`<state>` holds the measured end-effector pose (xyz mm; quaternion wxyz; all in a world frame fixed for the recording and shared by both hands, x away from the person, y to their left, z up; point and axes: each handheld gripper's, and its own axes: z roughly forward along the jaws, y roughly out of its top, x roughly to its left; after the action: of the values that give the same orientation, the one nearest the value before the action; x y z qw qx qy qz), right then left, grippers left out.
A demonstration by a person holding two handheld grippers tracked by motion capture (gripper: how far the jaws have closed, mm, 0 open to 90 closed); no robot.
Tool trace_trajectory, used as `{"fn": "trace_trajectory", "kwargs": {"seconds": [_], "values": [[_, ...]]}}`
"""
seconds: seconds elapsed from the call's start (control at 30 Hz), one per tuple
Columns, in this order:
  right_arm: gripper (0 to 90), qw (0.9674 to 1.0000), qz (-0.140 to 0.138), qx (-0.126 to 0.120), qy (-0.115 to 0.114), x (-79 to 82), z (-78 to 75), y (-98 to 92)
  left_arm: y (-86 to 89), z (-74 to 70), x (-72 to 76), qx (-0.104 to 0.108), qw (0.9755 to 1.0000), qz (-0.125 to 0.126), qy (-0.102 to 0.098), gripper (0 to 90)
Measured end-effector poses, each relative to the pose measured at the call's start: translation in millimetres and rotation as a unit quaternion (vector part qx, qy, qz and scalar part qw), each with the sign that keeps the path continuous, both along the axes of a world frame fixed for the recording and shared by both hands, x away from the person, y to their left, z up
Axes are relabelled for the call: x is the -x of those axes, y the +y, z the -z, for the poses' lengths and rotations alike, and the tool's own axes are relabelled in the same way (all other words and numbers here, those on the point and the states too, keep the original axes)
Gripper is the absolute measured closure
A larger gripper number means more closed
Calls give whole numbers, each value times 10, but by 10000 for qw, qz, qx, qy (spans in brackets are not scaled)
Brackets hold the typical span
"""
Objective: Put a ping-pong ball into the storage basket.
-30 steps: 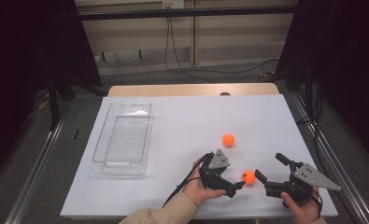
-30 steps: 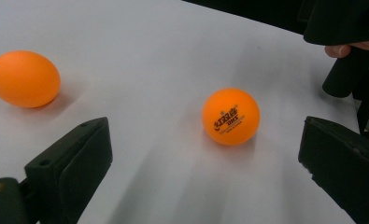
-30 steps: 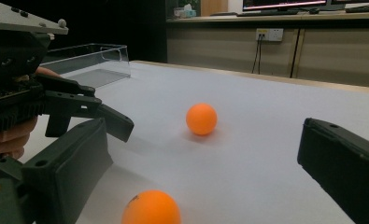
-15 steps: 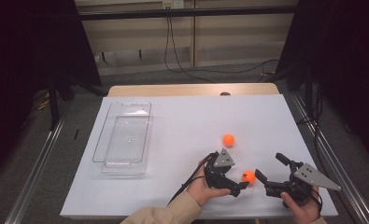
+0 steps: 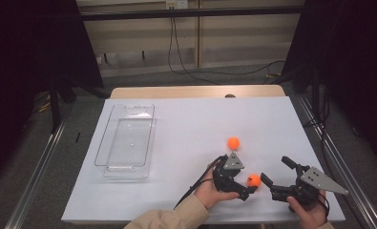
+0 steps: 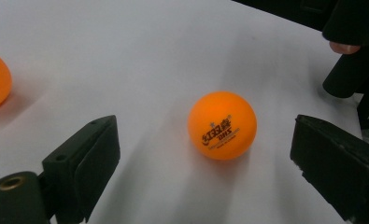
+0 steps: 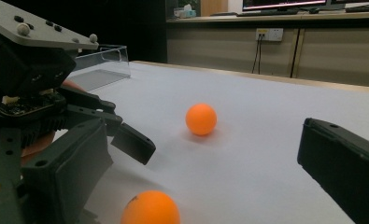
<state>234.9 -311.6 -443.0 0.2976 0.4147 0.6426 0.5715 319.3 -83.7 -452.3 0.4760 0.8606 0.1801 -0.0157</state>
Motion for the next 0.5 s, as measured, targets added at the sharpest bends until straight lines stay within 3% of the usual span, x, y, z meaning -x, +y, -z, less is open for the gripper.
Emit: {"fn": "trace_trajectory", "kwargs": {"seconds": [0.5], "values": [[15, 10000, -4, -9, 6, 0, 0, -3, -102, 10, -7, -142, 9994, 244, -209, 254]]}}
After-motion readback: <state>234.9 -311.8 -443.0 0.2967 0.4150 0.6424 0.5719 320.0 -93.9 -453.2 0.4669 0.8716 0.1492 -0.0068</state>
